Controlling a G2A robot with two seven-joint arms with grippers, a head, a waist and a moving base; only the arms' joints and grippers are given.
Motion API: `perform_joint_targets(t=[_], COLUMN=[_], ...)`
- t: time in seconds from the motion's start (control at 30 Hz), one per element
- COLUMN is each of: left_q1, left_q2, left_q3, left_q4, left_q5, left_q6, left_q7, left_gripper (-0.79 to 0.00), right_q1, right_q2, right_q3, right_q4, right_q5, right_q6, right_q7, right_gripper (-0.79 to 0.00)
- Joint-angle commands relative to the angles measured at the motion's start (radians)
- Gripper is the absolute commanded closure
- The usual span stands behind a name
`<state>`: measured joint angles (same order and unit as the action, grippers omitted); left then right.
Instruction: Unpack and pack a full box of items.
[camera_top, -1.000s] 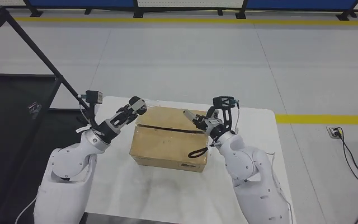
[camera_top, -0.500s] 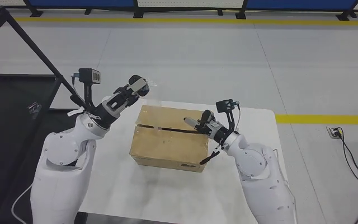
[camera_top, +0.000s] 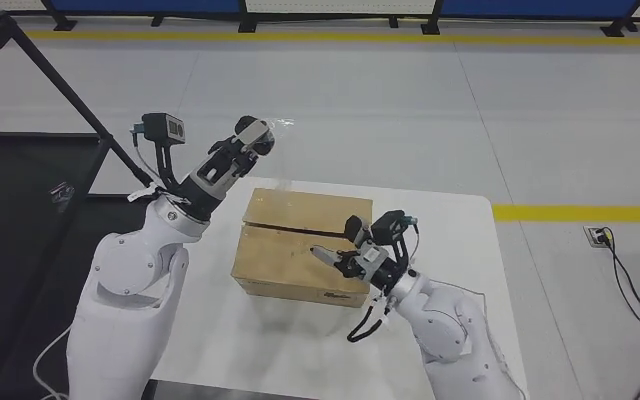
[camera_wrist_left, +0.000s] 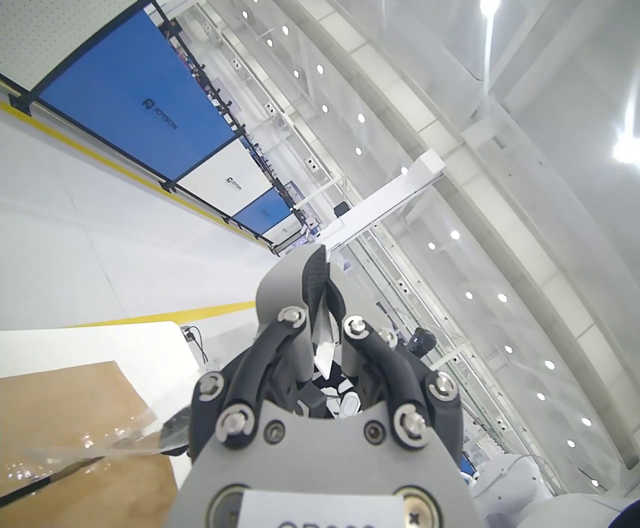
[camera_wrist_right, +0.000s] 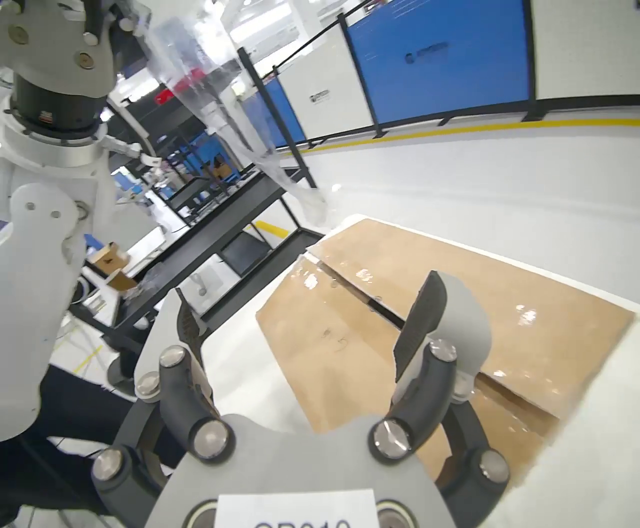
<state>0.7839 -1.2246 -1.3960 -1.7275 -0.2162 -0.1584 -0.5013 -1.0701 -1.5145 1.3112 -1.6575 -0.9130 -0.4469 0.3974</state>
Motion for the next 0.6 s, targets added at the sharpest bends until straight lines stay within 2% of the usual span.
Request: perform_joint_targets(t=[0.0,0.17,0.37,0.53,0.57], left_q1=[0.000,0.004,-0.001,-0.002,-0.003], left_q2=[0.000,-0.002,-0.006,-0.010,-0.011], left_q3=[0.004,0.016,0.042,0.063,0.067], left_q4=[-0.009,-0.019,-0.005,-0.005,-0.007], left_q5=[-0.002,-0.036,-0.055,-0.074,-0.079], left_q6=[0.009,0.027,0.026,0.020,0.019], left_q7=[0.009,0.011,0.013,0.018,0.019], left_gripper=[0.000,0.000,0.000,0.000,0.000], right_q1=[0.004,-0.001,-0.004,0.042,0.050], right_q2=[0.000,0.000,-0.013,-0.028,-0.031], right_q3=[0.000,-0.005,-0.124,-0.213,-0.228], right_q4=[0.004,0.006,0.052,0.130,0.142], right_q5=[0.023,0.010,-0.256,-0.332,-0.344], right_q6=[-0.009,0.000,0.142,0.196,0.201], right_q7=[0.015,0.004,-0.307,-0.421,-0.433], right_gripper=[-0.785,-0.785,-0.785,-0.785,-0.696])
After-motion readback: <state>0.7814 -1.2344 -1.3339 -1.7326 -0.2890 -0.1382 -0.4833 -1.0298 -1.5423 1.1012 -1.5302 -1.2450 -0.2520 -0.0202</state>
